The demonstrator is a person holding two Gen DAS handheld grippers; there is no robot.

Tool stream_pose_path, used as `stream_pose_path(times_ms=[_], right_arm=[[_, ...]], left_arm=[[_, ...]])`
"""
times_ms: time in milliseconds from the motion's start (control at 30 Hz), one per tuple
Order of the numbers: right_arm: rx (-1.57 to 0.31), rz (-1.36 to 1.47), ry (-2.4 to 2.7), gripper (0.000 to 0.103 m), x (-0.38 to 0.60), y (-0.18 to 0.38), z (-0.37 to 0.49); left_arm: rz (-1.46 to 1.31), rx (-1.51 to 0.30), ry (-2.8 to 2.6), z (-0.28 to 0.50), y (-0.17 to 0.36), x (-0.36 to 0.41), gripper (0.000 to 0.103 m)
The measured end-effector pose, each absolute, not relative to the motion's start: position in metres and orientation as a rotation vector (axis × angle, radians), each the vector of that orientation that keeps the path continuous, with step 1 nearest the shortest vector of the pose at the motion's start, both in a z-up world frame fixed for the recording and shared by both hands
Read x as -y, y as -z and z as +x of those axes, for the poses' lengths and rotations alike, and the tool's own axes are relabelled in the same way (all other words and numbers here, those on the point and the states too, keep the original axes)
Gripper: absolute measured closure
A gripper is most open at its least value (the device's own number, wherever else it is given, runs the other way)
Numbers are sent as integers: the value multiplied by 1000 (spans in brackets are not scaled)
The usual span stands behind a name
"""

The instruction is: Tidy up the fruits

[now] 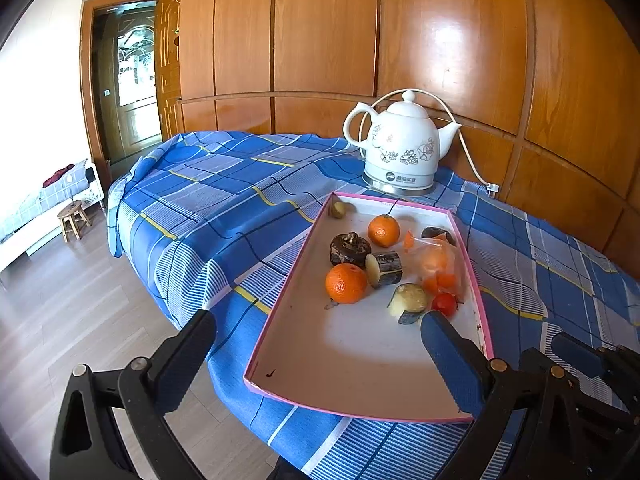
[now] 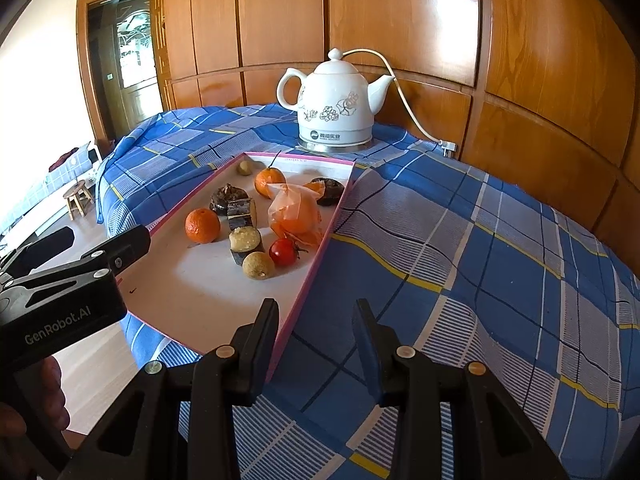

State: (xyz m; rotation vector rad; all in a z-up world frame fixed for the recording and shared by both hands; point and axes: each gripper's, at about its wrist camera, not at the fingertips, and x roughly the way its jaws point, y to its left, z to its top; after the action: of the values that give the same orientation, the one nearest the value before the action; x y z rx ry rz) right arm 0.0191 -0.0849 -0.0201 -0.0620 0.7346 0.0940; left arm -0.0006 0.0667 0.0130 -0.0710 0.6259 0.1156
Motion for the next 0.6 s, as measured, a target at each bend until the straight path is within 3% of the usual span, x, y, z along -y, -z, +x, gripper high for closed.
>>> stream_pose_path(times_ms=[600], right_arm=[[-711,-73,-80,65,86,17,19]], left_arm=[[-75,-622,-85,-2,-15,-64,0]])
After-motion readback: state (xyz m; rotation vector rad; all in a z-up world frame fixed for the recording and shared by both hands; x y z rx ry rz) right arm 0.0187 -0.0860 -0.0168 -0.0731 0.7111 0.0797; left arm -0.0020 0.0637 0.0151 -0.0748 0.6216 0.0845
